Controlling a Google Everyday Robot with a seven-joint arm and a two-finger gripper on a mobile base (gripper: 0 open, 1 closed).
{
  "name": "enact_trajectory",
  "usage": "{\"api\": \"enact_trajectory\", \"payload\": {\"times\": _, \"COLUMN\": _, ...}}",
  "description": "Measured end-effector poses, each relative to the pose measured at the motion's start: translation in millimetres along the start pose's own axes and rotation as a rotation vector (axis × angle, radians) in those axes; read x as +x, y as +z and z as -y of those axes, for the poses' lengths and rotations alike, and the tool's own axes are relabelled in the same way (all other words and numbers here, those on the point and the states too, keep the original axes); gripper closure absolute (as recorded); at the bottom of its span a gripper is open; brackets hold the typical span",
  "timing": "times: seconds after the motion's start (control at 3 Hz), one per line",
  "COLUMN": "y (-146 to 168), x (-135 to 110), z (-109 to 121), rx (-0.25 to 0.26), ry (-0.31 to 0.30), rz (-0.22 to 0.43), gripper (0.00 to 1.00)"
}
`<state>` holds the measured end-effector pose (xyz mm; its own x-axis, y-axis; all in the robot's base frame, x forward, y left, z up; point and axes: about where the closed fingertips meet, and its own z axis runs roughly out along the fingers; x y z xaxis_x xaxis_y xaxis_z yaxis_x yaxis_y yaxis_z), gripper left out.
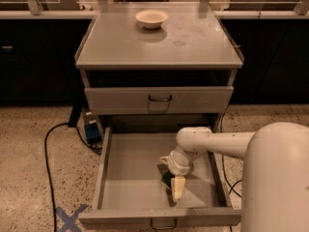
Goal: Pick sponge from middle drawer and place on counter
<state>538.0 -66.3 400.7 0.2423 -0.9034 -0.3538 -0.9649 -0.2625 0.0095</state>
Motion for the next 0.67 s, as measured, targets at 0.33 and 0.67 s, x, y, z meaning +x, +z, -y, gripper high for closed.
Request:
{"api": "enact_trajectory", "payload": {"times": 0.33, "y": 30, "x": 9, "z": 5, "rx": -0.004, "ry": -0.010, "rz": 0.004, "gripper": 0.00}}
{"api": "enact_trajectory", "payload": {"times": 0.67, "y": 37, "x": 27, "z": 8, "rx": -0.017, "ry": 0.018, "rz": -0.014, "gripper": 0.00}}
